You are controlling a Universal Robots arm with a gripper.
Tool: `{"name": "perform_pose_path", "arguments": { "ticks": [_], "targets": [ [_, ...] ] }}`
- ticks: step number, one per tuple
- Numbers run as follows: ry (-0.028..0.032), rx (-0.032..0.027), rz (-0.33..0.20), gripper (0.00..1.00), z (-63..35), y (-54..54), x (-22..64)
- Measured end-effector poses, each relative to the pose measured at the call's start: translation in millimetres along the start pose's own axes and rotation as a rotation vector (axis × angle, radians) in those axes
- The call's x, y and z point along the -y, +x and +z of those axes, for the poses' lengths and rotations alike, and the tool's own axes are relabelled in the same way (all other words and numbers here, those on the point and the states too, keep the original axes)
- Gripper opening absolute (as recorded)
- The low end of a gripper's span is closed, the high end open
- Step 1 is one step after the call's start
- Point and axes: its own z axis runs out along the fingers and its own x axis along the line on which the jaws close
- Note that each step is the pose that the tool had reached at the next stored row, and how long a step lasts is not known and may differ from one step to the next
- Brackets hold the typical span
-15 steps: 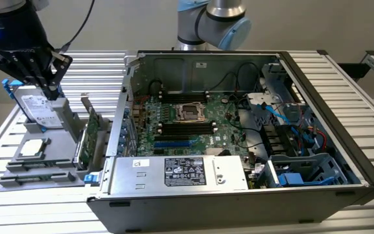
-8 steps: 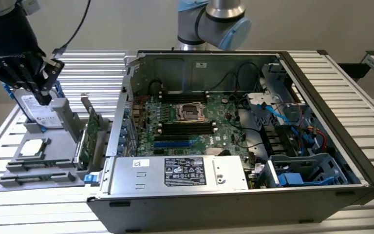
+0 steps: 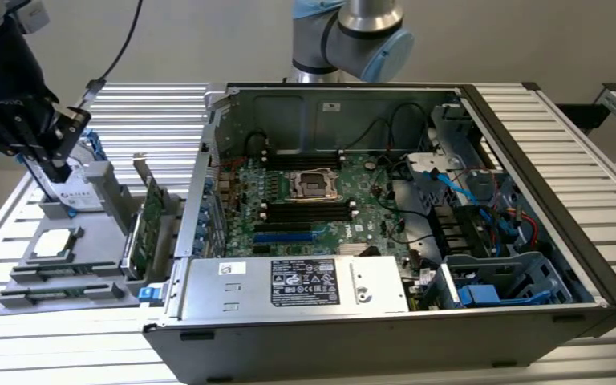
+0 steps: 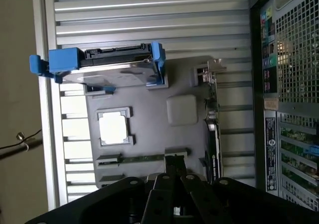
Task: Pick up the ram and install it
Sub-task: 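Reach for the ram, then pick up the ram and move it above insertion slot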
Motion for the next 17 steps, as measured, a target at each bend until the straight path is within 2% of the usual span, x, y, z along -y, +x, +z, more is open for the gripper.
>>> {"name": "perform_pose_path", "arguments": {
  "ticks": [8, 17],
  "targets": [
    [0.0005, -0.0055, 0.0, 0.11, 3.2, 11.0, 13.9],
    [0.0, -0.0056, 0.0, 0.11, 3.3, 12.0, 14.8]
  ]
}}
